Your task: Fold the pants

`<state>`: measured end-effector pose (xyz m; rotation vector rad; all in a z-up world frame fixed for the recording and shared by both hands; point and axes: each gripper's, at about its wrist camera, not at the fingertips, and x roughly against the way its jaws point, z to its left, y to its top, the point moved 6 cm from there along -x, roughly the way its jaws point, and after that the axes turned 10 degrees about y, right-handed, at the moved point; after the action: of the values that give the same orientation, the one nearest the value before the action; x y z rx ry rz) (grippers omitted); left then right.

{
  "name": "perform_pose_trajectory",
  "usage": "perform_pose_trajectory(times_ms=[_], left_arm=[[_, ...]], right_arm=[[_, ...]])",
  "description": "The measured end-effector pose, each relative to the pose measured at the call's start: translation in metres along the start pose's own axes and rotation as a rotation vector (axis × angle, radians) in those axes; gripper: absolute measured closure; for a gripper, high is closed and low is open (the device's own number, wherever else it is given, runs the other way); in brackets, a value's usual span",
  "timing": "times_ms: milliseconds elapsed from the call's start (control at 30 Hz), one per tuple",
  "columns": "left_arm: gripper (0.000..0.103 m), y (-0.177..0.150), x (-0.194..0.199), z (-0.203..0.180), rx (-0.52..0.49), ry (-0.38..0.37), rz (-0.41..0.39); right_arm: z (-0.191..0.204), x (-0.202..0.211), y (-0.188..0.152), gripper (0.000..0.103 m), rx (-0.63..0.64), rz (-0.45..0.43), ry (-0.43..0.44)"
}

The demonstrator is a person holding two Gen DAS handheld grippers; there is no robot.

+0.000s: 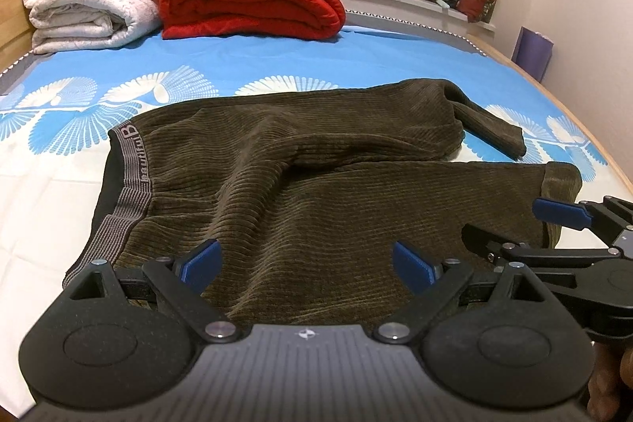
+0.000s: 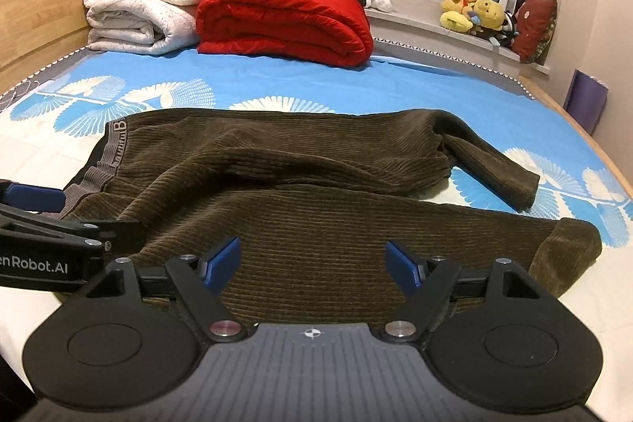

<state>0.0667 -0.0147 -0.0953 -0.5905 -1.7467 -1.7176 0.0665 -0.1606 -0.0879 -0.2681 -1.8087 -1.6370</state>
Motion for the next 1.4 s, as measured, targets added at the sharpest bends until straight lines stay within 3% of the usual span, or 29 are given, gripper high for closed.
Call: perform_pose_trajectory(times_ms=[933,967,1033,1067,1100,1133,1167,1200,1300,1400], left_arm=[[0.007,0.001,0.003,-0.003,-0.005,-0.002,-0.004],[0.01,0.001,0.003,-0.002,-0.007,-0.002,-0.006],[0.028,0.003,0.005,0.003,-0.006,-0.001,-0.015],[0.051,0.004,0.005,0.006,-0.007,-0.011,-0.013],[0.086,0.004,0.005,0.009,-0.011,-0.044,0.0],[0.097,0.005,0.004,0.013,-0.013,-0.08,0.022],[0.099,0.008,0.004,0.019,-0.016,-0.1,0.031],[0.099,0.013,0.004,0.026,-0.027,-0.101,0.026],[0.097,0.037,-0.003,0.056,-0.077,-0.077,0.009],[0.097,0.056,-0.026,0.104,-0.027,-0.002,0.018]], right_arm=[[0.003,0.001,0.002,0.032,0.018,-0.025,-0.015],[0.002,0.002,0.003,0.036,0.019,-0.031,-0.023],[-0.006,0.006,0.008,0.042,0.0,-0.057,-0.055],[-0.012,0.008,0.01,0.048,-0.022,-0.074,-0.07],[-0.022,0.012,0.013,0.051,-0.053,-0.092,-0.083],[-0.033,0.015,0.015,0.061,-0.092,-0.11,-0.092],[-0.044,0.019,0.016,0.07,-0.131,-0.127,-0.102],[-0.058,0.023,0.017,0.072,-0.169,-0.145,-0.12],[-0.11,0.035,0.015,0.073,-0.298,-0.18,-0.199],[-0.165,0.033,0.003,0.072,-0.433,-0.14,-0.255]])
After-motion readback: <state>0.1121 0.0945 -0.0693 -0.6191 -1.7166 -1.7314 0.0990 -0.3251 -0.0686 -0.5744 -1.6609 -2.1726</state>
